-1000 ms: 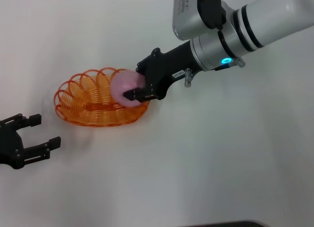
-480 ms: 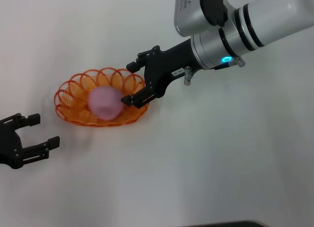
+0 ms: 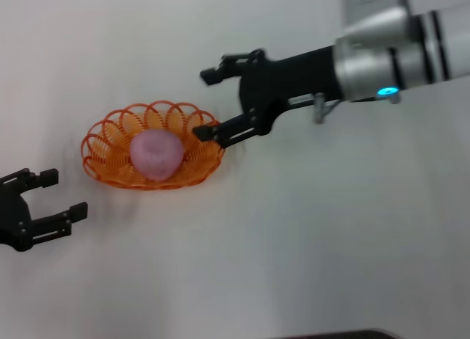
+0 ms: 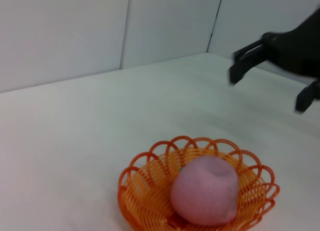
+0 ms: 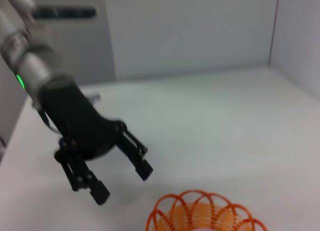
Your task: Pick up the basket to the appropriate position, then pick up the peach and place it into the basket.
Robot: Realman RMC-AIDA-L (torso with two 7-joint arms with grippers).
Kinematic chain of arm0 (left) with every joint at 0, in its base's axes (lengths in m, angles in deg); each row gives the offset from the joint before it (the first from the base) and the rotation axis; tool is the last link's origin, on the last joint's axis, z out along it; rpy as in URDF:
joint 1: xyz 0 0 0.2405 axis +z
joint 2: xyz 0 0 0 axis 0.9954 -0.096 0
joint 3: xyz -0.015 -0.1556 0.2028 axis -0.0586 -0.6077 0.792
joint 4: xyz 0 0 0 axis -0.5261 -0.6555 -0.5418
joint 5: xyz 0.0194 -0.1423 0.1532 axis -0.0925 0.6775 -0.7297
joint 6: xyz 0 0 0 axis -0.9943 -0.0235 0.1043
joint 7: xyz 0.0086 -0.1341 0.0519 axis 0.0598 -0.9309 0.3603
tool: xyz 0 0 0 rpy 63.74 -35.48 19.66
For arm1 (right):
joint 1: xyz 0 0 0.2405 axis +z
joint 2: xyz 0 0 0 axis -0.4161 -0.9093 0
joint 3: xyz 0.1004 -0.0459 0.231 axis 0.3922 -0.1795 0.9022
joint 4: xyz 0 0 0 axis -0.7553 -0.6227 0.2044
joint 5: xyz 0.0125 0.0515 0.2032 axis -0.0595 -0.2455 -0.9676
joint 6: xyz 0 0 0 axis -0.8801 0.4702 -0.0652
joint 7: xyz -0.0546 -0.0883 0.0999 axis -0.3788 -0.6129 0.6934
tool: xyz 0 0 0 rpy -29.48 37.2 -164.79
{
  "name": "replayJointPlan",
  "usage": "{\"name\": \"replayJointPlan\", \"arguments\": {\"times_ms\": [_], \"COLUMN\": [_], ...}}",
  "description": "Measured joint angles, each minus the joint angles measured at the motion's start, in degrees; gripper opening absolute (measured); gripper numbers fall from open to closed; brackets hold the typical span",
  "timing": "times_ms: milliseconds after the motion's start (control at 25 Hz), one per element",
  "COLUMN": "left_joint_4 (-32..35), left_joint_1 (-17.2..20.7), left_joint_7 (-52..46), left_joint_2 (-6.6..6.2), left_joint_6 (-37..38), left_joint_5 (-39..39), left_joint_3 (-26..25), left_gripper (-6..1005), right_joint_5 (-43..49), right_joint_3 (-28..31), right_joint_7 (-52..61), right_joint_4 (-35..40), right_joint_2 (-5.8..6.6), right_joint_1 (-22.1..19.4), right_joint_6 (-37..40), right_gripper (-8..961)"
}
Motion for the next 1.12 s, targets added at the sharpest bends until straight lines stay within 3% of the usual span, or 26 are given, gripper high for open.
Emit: {"name": "replayJointPlan", "arguments": {"times_ms": [200,480,840,1120], "left_joint_4": [0.1,0.2,0.2,0.0], "left_joint_1": [0.0,0.0,-0.1,0.1], "left_joint_7": [0.0,0.1,0.0,0.4], "left_joint_2": [-0.54,-0.77,-0.79,-0.73], "left_joint_6": [2.0,2.8,3.1,3.1], "left_joint_5": [0.0,0.0,0.0,-0.3], "left_joint_3": [-2.7,-4.6,-4.6,-4.5], "left_gripper": [810,810,810,810], "right_joint_5": [-2.2,-2.0,-0.2,0.4], "right_joint_3": [5.9,16.4,24.4,24.4], "right_joint_7": [-3.5,-9.4,-17.8,-28.5], "right_joint_4": [6.4,3.8,-2.7,-11.8], "right_joint_2": [0.09,0.14,0.38,0.35], "right_joint_1": [-9.1,-16.5,-18.9,-20.5], "right_joint_6": [6.1,12.3,16.8,18.1], "right_gripper": [958,955,954,953]}}
